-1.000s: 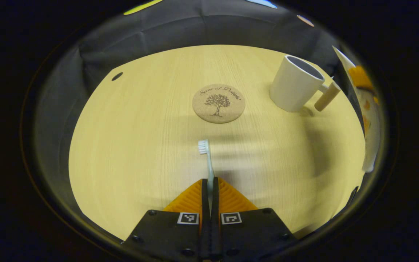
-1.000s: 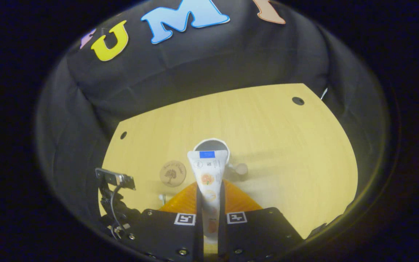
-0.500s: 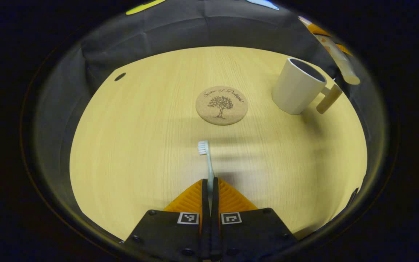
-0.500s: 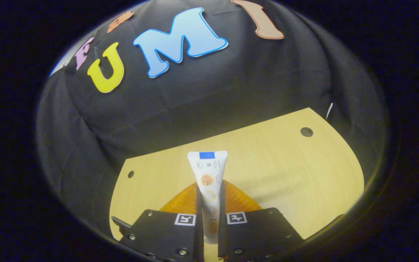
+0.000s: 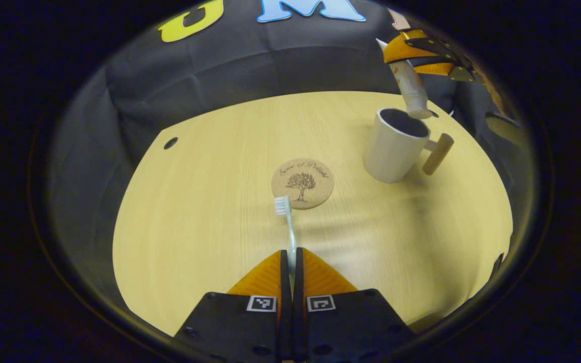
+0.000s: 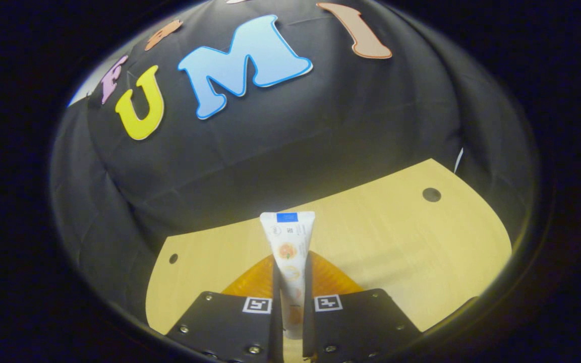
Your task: Put the toothbrush and toothpaste on the desktop into the cup, then pick up the cup and place it on the coaster on the desktop.
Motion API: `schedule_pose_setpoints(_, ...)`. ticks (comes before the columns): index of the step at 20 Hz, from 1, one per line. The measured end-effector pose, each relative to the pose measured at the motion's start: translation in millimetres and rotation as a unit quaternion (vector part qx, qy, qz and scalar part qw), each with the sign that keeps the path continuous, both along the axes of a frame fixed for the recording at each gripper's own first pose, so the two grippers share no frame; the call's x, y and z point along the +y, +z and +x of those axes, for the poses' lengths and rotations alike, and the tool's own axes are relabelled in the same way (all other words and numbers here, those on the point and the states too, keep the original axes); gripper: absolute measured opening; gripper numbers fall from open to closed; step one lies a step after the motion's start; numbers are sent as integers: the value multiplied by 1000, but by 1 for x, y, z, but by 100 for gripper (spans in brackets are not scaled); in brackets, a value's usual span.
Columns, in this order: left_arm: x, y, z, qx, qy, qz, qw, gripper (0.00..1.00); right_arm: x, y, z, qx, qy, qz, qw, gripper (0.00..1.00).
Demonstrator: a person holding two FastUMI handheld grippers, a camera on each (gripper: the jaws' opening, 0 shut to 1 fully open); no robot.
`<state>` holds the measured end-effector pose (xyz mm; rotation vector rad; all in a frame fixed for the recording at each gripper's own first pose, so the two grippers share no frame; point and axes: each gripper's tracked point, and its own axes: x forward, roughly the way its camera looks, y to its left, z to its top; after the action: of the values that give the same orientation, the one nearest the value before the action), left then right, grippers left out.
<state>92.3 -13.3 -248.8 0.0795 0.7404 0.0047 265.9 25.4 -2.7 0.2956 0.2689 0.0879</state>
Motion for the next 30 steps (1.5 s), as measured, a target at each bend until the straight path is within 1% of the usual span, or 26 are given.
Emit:
schedule_pose_setpoints(2, -2, 10, 0, -12, -3, -3, 1000, 10, 1, -6, 4, -2, 2, -8, 1000, 16)
schedule_pose_setpoints(3, -2, 15, -1, -18, -3, -3, 1000, 8, 2, -9, 7, -4, 3, -15, 1000, 16)
schedule_pose_setpoints(6, 4, 34, -1, -38, 4, -2, 999, 7, 3, -20, 12, -1, 3, -31, 1000, 16)
schedule_pose_setpoints(8, 7, 50, -1, -48, 10, -6, 999, 10, 6, -27, 12, 2, 4, -25, 1000, 16)
schedule_pose_setpoints(9, 8, 55, -2, -50, 14, -8, 999, 8, 7, -32, 14, 5, 4, -21, 1000, 16)
schedule_pose_setpoints(12, 12, 60, 0, -60, 19, -7, 998, 8, 9, -44, 9, 13, 4, -33, 999, 17)
schedule_pose_setpoints(13, 13, 62, 1, -62, 20, -7, 998, 8, 10, -48, 6, 14, 8, -36, 999, 21)
schedule_pose_setpoints(14, 12, 64, 1, -64, 20, -8, 998, 8, 11, -46, 6, 9, 11, -36, 999, 22)
schedule_pose_setpoints(15, 12, 66, 1, -66, 21, -9, 998, 8, 12, -48, 3, 10, 12, -39, 999, 26)
schedule_pose_setpoints(17, 14, 70, 0, -69, 23, -13, 997, 8, 12, -51, -3, 12, 16, -41, 999, 26)
schedule_pose_setpoints(19, 14, 72, 1, -72, 24, -15, 997, 8, 12, -55, -5, 16, 15, -44, 999, 28)
schedule_pose_setpoints(24, 9, 82, 13, -79, 26, -17, 996, 8, 11, -80, -18, 54, 16, -52, 997, 29)
schedule_pose_setpoints(25, 6, 85, 14, -80, 26, -17, 996, 8, 16, -82, -20, 52, 28, -42, 997, 35)
schedule_pose_setpoints(27, 8, 87, 13, -83, 28, -18, 996, 8, 20, -83, -24, 56, 35, -41, 997, 56)
schedule_pose_setpoints(28, 9, 88, 14, -85, 28, -18, 996, 8, 19, -83, -24, 54, 34, -46, 997, 71)
schedule_pose_setpoints(29, 9, 89, 16, -89, 27, -19, 995, 8, 17, -82, -27, 52, 33, -49, 997, 63)
schedule_pose_setpoints(30, 9, 91, 18, -93, 27, -19, 995, 8, 16, -79, -29, 48, 33, -51, 997, 63)
